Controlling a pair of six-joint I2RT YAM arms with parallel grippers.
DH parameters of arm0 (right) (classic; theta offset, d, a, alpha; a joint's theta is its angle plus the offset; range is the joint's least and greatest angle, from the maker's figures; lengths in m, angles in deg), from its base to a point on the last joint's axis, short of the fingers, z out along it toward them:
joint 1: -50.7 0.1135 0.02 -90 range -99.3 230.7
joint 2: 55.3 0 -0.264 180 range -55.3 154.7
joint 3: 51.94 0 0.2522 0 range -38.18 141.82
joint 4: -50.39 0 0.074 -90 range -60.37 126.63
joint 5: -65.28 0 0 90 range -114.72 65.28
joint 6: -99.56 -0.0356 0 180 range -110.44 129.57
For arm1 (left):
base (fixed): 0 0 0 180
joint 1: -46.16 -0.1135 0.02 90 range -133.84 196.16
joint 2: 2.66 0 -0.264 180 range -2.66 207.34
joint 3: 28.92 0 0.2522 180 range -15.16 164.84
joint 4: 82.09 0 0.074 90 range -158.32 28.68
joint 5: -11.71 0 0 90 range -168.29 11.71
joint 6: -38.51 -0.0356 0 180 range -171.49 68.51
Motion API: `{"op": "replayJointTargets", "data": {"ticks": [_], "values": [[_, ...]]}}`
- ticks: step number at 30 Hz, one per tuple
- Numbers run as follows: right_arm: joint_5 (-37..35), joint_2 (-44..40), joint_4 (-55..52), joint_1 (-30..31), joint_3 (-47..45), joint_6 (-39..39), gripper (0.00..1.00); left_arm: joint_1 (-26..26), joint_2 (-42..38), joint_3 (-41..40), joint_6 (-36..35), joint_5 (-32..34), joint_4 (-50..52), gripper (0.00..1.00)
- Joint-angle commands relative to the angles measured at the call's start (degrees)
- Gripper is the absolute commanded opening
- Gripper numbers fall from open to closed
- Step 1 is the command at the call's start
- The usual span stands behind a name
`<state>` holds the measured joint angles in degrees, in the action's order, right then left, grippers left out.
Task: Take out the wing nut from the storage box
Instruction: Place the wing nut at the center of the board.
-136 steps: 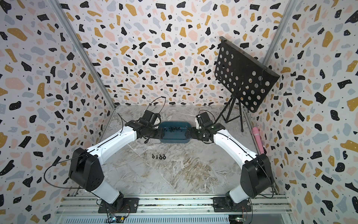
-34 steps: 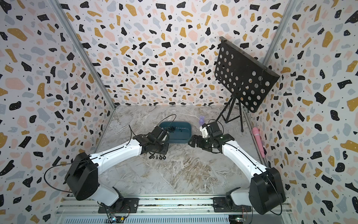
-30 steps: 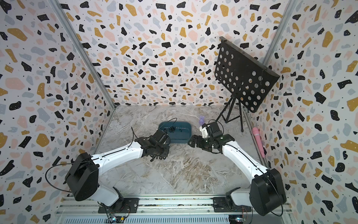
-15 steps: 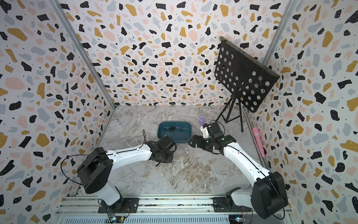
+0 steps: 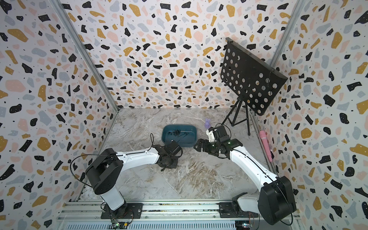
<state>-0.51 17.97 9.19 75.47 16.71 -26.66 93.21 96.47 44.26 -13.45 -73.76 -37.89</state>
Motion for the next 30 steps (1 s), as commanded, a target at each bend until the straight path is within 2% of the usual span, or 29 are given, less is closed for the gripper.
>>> {"op": "replayJointTargets", "data": {"ticks": [1,9,12,14,15,18,26,30], "values": [[-0.47,-1.47,-1.04,0.34,-0.03,-0.16,1.0,-0.01,0.72,1.99,-1.54,2.12,1.12,0.0],[-0.42,-1.2,-1.1,0.35,0.3,-0.11,1.0,0.06,2.65,3.16,-2.32,2.79,1.13,0.0],[-0.39,-0.97,-1.19,0.36,0.37,-0.13,1.0,0.01,3.08,3.47,-2.66,2.81,1.03,0.03],[-0.48,-0.96,-1.19,0.36,0.39,-0.07,1.0,0.06,3.0,3.51,-2.75,2.51,1.07,0.1],[-0.54,-1.05,-1.25,0.32,0.41,-0.04,1.0,0.05,2.7,3.51,-2.8,2.25,1.03,0.18],[-0.78,-1.09,-1.46,0.32,0.65,0.08,1.0,0.06,1.36,3.16,-2.88,1.64,1.17,0.26],[-3.41,-1.17,-3.9,0.34,2.59,2.03,1.0,-0.13,-2.89,5.21,-3.6,0.6,3.92,0.38],[-6.14,-1.1,-5.95,0.35,4.32,3.84,1.0,-1.59,-5.11,8.79,-5.29,0.47,6.32,0.5]]}}
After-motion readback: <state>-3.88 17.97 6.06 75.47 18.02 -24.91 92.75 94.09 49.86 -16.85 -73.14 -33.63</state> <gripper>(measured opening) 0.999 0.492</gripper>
